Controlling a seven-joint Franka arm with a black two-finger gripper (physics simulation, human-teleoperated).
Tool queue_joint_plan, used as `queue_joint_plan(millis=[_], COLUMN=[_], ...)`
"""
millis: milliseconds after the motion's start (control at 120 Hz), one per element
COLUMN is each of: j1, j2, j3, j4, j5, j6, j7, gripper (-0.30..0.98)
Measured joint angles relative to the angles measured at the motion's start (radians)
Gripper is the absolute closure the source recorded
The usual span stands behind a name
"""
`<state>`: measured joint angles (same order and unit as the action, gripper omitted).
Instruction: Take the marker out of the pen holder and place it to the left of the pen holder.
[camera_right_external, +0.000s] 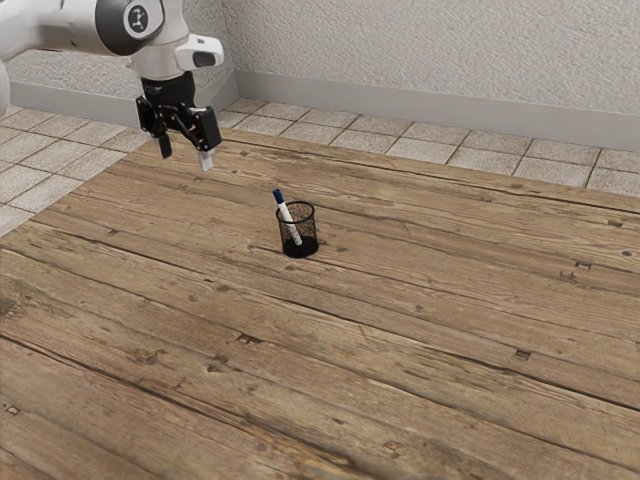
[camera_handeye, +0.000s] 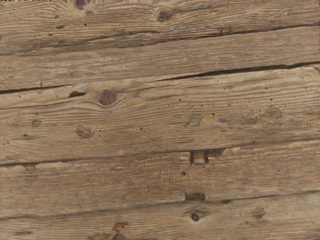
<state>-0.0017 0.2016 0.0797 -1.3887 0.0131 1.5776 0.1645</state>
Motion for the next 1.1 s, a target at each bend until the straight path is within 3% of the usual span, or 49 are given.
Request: queue_joint_plan(millis=[333,650,817,1100], j1=[0.005,0.084,0.127,0.146], j2=[0.039,0.689,0.895,1.041], j3=[-0.001,-0.059,-0.111,-0.161], j4=[0.058,0.815,0.977,1.008], j5=[0.002,0.002,-0.002,-0.079], j6=[0.024,0.081,0.181,0.389], j7=[0.028,0.102,0.149,0.22], gripper=[0.0,0.0,0.0,0.0])
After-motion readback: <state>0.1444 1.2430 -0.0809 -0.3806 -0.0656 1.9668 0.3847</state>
